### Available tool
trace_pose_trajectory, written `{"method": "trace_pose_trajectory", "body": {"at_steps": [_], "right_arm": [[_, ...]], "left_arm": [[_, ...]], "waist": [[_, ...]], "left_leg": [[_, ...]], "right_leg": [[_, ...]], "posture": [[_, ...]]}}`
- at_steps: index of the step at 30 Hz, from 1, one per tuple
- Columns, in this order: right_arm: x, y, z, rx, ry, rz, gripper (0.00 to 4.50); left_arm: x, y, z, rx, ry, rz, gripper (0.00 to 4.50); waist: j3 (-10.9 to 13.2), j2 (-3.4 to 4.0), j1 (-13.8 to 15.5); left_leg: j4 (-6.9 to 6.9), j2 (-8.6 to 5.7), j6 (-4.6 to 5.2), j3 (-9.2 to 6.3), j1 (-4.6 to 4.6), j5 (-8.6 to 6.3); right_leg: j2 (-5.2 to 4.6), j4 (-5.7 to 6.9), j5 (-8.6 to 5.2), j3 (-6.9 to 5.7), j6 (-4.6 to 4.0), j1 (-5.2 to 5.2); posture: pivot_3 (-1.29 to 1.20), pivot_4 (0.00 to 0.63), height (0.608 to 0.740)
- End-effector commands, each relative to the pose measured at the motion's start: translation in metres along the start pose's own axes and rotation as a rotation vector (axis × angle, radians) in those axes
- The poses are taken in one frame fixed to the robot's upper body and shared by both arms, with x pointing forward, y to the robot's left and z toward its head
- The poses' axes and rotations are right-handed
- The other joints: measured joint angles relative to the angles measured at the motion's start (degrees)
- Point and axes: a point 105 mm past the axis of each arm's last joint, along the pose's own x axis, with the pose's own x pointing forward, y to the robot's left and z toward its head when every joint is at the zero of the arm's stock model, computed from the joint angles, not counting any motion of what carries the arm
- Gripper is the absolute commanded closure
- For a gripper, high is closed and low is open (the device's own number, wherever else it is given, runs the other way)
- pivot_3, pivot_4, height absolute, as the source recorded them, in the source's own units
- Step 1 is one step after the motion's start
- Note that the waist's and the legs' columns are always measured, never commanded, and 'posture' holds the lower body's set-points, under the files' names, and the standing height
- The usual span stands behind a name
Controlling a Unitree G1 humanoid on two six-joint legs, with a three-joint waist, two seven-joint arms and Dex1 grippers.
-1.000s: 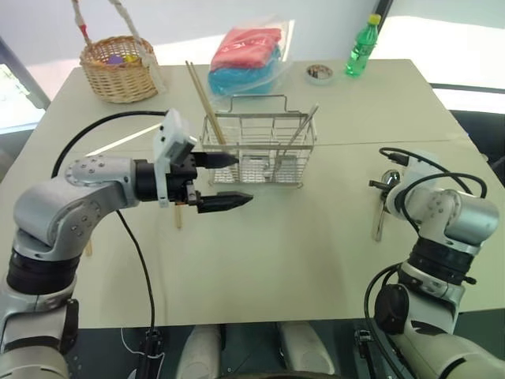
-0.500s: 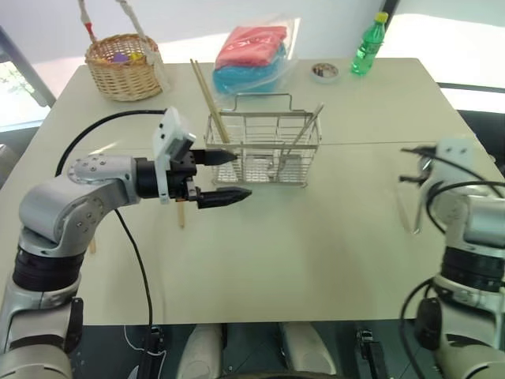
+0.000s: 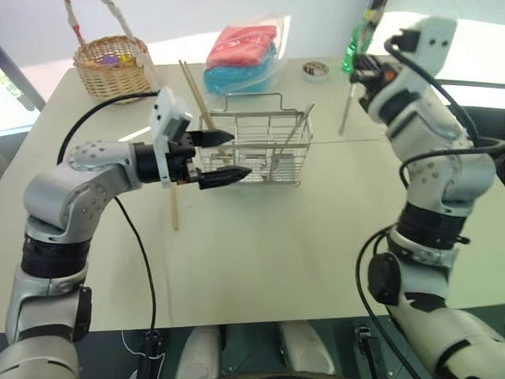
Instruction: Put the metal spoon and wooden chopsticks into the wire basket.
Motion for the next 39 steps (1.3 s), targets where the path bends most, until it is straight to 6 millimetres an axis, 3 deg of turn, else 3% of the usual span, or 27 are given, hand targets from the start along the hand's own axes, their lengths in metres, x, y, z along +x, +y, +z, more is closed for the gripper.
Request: {"method": "trace_pose_trajectory", "body": {"at_steps": [1,13,20,21,23,29,37,39], "right_arm": [[0.005,0.020,0.022,0.025,-0.105,0.068,4.42],[0.007,0.075,-0.003,0.140,-0.091,0.270,4.42],[0.011,0.077,-0.028,0.130,-0.087,0.249,4.42],[0.011,0.075,-0.030,0.129,-0.093,0.239,3.81],[0.011,0.071,-0.031,0.124,-0.105,0.211,3.12],[0.010,0.062,-0.026,0.126,-0.133,0.172,0.06],[-0.001,0.051,-0.016,0.110,-0.136,0.192,0.06],[-0.012,0.049,0.001,0.087,-0.153,0.276,0.06]], "left_arm": [[-0.005,0.006,0.018,0.067,-0.049,0.046,0.00],[-0.013,0.014,0.020,0.075,-0.058,0.115,0.00],[-0.015,0.016,0.022,0.077,-0.066,0.130,0.00],[-0.015,0.016,0.023,0.078,-0.068,0.131,0.00],[-0.015,0.016,0.024,0.077,-0.072,0.132,0.00],[-0.015,0.019,0.026,0.077,-0.079,0.138,0.00],[-0.013,0.021,0.026,0.076,-0.082,0.137,0.00],[-0.014,0.023,0.027,0.078,-0.081,0.151,0.00]], "waist": [[0.00,0.00,-0.02],[0.00,0.01,-0.41],[0.00,0.01,-0.24],[0.00,0.01,-0.21],[0.00,0.01,-0.27],[0.00,0.01,-0.38],[0.00,0.01,-0.28],[0.01,0.01,-0.25]], "left_leg": [[-0.01,0.00,0.00,0.00,0.00,0.00],[0.01,0.00,-0.13,0.00,0.00,0.08],[0.06,-0.02,-0.28,-0.01,0.01,0.19],[0.06,-0.02,-0.29,-0.02,0.01,0.21],[0.06,-0.02,-0.29,-0.02,0.01,0.21],[0.03,-0.01,-0.29,-0.03,0.01,0.21],[0.04,-0.01,-0.29,-0.03,0.01,0.21],[0.03,-0.01,-0.29,-0.03,0.01,0.21]], "right_leg": [[-0.01,0.00,0.00,0.00,0.00,-0.01],[0.08,0.39,0.00,0.01,-0.01,-0.24],[0.07,0.53,0.00,0.01,-0.01,-0.27],[0.07,0.54,0.00,0.01,-0.01,-0.27],[0.06,0.55,0.00,0.01,-0.01,-0.27],[0.09,0.56,0.00,0.01,-0.02,-0.29],[0.08,0.57,0.00,0.01,-0.02,-0.29],[0.08,0.57,0.00,0.01,-0.02,-0.29]], "posture": [[0.00,0.150,0.740],[0.00,0.150,0.740],[0.00,0.150,0.740],[0.00,0.150,0.740],[0.00,0.150,0.740],[0.00,0.150,0.740],[0.00,0.150,0.740],[0.00,0.150,0.740]]}}
